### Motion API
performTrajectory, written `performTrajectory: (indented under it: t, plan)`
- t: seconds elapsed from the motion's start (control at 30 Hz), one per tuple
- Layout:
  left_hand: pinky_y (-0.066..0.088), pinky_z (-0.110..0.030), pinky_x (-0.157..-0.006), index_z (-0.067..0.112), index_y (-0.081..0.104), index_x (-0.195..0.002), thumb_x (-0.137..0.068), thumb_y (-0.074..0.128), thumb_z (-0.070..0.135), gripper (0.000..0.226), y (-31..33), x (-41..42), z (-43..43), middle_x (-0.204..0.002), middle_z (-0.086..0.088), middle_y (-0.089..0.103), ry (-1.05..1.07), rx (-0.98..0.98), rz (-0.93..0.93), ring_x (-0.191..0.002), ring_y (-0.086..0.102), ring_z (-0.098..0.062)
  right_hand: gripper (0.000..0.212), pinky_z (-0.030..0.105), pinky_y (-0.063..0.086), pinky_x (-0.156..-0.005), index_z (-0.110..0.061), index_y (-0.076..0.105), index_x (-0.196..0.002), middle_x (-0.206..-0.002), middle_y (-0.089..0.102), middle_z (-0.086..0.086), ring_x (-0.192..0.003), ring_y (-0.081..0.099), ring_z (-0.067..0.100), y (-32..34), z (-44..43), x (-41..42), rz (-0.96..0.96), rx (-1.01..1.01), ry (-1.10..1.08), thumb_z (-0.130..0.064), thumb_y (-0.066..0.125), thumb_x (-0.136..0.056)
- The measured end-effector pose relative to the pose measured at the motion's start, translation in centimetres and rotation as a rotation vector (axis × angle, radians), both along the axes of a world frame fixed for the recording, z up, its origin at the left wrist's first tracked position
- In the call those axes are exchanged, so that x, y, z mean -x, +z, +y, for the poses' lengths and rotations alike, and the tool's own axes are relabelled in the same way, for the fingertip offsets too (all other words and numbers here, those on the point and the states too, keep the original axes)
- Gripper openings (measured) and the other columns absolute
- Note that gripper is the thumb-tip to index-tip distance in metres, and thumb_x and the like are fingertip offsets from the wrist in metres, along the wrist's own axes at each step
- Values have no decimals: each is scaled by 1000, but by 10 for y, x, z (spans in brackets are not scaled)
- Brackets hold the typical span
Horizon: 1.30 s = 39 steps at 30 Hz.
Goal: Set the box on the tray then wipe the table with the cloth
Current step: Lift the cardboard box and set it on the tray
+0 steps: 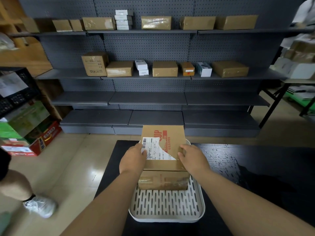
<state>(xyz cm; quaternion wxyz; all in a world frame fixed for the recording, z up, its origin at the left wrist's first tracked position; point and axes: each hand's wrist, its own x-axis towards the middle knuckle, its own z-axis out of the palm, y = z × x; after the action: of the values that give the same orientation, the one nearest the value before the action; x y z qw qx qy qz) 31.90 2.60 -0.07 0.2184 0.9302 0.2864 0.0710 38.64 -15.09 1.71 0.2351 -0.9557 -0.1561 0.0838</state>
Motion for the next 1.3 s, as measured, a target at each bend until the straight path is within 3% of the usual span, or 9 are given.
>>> performTrajectory:
  t: [0.2, 0.4, 0.67, 0.93, 1.13, 1.3]
  plan:
    - [45, -27, -67, 12, 57, -119, -99, 40, 25, 29, 9, 2, -3, -115, -6, 62, 0, -52, 45, -87, 57, -17, 31, 35, 54, -90, -18, 58, -126, -126, 57, 4, -108, 60, 20, 3, -5, 1, -12, 0, 3, -26, 47, -98]
    - [52, -34, -86, 15, 61, -120, -97, 43, 27, 31, 26, 16, -19, -118, -4, 62, -14, -214, 9, -104, 59, -20, 30, 33, 53, -85, -18, 63, -120, -124, 58, 1, -105, 61, 19, 9, -18, 13, -93, -3, -29, -28, 44, -98]
    - [48, -35, -90, 17, 59, -122, -99, 40, 33, 34, 55, 40, -63, -120, -2, 63, -62, -366, 2, -109, 59, -22, 29, 35, 53, -86, -21, 65, -116, -118, 60, 1, -110, 55, 20, 27, -57, 38, -182, -30, -22, -32, 45, -98]
    - [45, -37, -95, 21, 56, -127, -98, 37, 36, 38, 72, 66, -144, -128, -2, 60, -93, -394, -3, -116, 56, -22, 32, 35, 49, -94, -22, 60, -125, -130, 56, -1, -121, 50, 20, 43, -142, 66, -221, -55, -16, -32, 48, -97]
    - [44, -37, -91, 18, 58, -123, -99, 36, 37, 38, 78, 95, -231, -121, -4, 61, -104, -387, -3, -110, 57, -24, 30, 33, 49, -93, -21, 64, -122, -128, 59, -1, -118, 53, 20, 45, -226, 95, -262, -74, -40, -30, 52, -95]
    - [42, -37, -92, 18, 57, -122, -99, 38, 38, 36, 76, 122, -301, -123, -4, 60, -108, -355, -13, -115, 55, -24, 31, 33, 50, -95, -23, 62, -124, -129, 57, -3, -119, 52, 17, 42, -292, 121, -267, -54, -55, -31, 51, -96]
